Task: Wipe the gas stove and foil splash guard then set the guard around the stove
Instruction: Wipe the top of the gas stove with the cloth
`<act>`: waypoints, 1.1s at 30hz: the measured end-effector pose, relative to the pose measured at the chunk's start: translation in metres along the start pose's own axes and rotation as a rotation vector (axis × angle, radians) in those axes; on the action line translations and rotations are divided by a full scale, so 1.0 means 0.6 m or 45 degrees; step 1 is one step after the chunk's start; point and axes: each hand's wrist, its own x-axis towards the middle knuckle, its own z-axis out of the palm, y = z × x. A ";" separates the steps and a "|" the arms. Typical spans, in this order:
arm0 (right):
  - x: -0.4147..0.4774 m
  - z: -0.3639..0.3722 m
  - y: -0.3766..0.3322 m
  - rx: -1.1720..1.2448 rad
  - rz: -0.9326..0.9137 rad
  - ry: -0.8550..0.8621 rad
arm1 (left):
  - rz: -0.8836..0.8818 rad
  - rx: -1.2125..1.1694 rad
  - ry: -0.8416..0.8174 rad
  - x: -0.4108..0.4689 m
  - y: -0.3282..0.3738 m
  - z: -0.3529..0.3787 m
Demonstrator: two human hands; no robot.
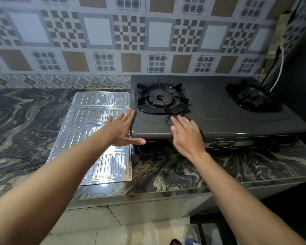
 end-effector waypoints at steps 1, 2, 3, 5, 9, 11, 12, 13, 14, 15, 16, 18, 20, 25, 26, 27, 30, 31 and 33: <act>0.003 0.003 -0.022 0.005 -0.068 -0.019 | -0.002 -0.001 -0.003 0.000 0.001 -0.001; 0.008 0.005 -0.044 0.018 -0.128 -0.032 | -0.005 -0.003 -0.006 -0.001 0.001 -0.003; 0.013 0.008 -0.066 0.039 -0.176 -0.048 | -0.008 0.003 -0.009 -0.001 0.001 -0.004; 0.022 0.013 -0.102 0.078 -0.264 -0.095 | -0.013 0.033 -0.021 -0.002 0.002 -0.006; 0.020 0.019 -0.110 0.071 -0.479 -0.138 | -0.022 0.024 -0.052 -0.002 0.004 -0.011; 0.017 0.016 -0.094 0.052 -0.612 -0.151 | -0.028 0.002 -0.051 -0.003 0.005 -0.012; 0.016 0.014 -0.084 0.035 -0.678 -0.165 | -0.030 -0.002 -0.050 -0.003 0.005 -0.012; 0.015 0.012 -0.074 0.021 -0.731 -0.177 | -0.032 -0.005 -0.051 -0.003 0.005 -0.012; 0.013 0.012 -0.063 0.008 -0.767 -0.185 | -0.034 -0.008 -0.050 -0.003 0.005 -0.012; 0.009 0.011 -0.050 -0.006 -0.782 -0.179 | -0.035 -0.009 -0.042 -0.003 0.006 -0.011; 0.005 0.011 -0.036 -0.026 -0.773 -0.163 | -0.034 -0.010 -0.025 -0.002 0.006 -0.010; -0.004 0.008 -0.005 -0.061 -0.683 -0.117 | -0.034 -0.023 0.017 -0.003 0.007 -0.008; -0.010 0.000 0.030 -0.064 -0.561 -0.079 | -0.043 -0.050 0.041 -0.004 0.010 -0.006; -0.011 -0.025 0.110 -0.043 -0.374 -0.074 | -0.074 -0.052 0.136 -0.003 0.022 0.005; -0.011 -0.029 0.129 -0.046 -0.337 -0.074 | -0.077 -0.047 0.154 -0.004 0.023 0.006; -0.012 -0.033 0.149 -0.048 -0.293 -0.072 | -0.073 -0.032 0.173 -0.004 0.024 0.007; -0.015 -0.042 0.202 -0.019 -0.092 -0.027 | -0.005 0.048 0.240 -0.005 0.025 0.008; -0.016 -0.043 0.209 -0.010 -0.020 -0.005 | 0.028 0.079 0.264 -0.004 0.027 0.008; -0.016 -0.038 0.198 -0.004 0.076 0.041 | 0.078 0.112 0.296 -0.002 0.031 0.012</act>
